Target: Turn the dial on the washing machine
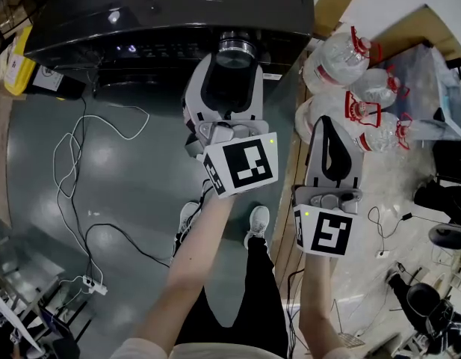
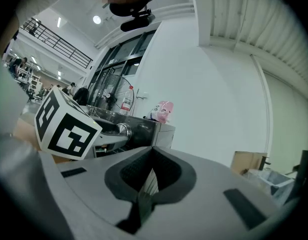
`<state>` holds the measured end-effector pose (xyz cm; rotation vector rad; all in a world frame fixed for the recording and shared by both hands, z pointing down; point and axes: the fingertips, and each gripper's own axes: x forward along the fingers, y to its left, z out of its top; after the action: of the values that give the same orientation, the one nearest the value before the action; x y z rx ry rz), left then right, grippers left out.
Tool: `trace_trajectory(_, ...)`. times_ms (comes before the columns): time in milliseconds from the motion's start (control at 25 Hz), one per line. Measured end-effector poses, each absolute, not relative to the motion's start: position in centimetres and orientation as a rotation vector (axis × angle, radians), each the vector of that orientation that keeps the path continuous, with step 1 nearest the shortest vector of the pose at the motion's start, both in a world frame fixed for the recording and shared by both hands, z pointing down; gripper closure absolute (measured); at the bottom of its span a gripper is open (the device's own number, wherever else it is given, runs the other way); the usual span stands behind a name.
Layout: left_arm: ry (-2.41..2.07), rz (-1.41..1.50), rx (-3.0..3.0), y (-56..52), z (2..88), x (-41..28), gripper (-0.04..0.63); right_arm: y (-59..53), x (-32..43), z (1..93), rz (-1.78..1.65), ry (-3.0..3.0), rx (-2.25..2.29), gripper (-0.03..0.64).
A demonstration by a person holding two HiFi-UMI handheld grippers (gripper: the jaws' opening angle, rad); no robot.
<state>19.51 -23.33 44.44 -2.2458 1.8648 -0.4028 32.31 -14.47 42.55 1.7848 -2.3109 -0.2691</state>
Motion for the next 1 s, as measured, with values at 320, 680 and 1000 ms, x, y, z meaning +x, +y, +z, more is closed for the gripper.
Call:
trace_trajectory(320, 1.645, -0.652, -2.044, -23.3, 44.7, 20.0, 0.336, -14.3, 31.9, 43.5, -0.241, -2.277, 1.757, 0.612)
trace_trajectory(680, 1.470, -0.785, -1.895, -23.1, 44.9, 20.3, 0.336, -14.0, 31.5, 43.3, -0.266, -2.322, 1.724, 0.612)
trace_trajectory(1000, 1.374, -0.903, -1.758, -23.2, 45.2, 20.5, 0.336, -13.6, 32.0, 44.1, -0.227, -2.308, 1.744, 0.612)
